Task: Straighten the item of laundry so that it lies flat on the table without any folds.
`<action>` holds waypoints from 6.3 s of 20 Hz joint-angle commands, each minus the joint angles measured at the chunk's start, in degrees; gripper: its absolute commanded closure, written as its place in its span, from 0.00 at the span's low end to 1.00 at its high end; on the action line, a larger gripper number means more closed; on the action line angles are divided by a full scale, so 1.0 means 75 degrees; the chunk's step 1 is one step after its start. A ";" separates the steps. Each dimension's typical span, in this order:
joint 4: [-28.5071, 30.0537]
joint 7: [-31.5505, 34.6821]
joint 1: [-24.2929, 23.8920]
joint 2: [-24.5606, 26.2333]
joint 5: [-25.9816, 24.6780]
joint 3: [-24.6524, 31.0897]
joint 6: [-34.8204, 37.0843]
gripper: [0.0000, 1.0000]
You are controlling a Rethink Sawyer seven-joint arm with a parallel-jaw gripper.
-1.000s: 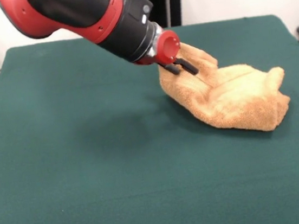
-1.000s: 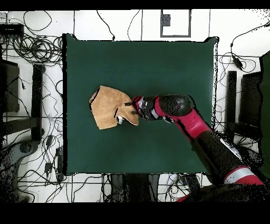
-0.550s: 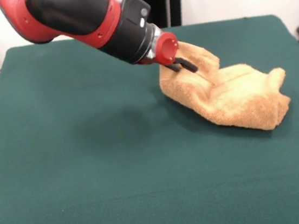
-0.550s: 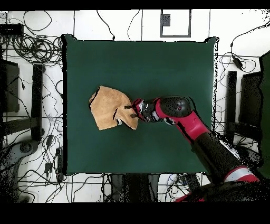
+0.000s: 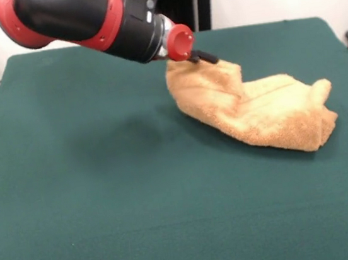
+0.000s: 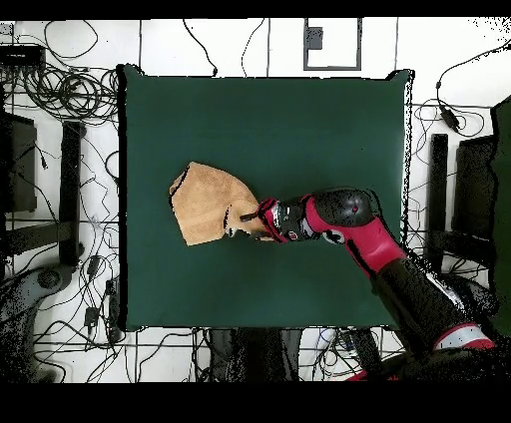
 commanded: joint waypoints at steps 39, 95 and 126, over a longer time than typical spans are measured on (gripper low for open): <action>-0.0864 0.1267 0.1227 -0.0607 -0.2815 -0.0994 -0.4420 0.00; 0.1099 0.1837 0.1372 -0.0053 -0.0762 -0.1200 -0.1790 0.00; 0.1329 0.1559 0.3496 -0.0531 -0.1012 -0.2840 -0.5976 0.00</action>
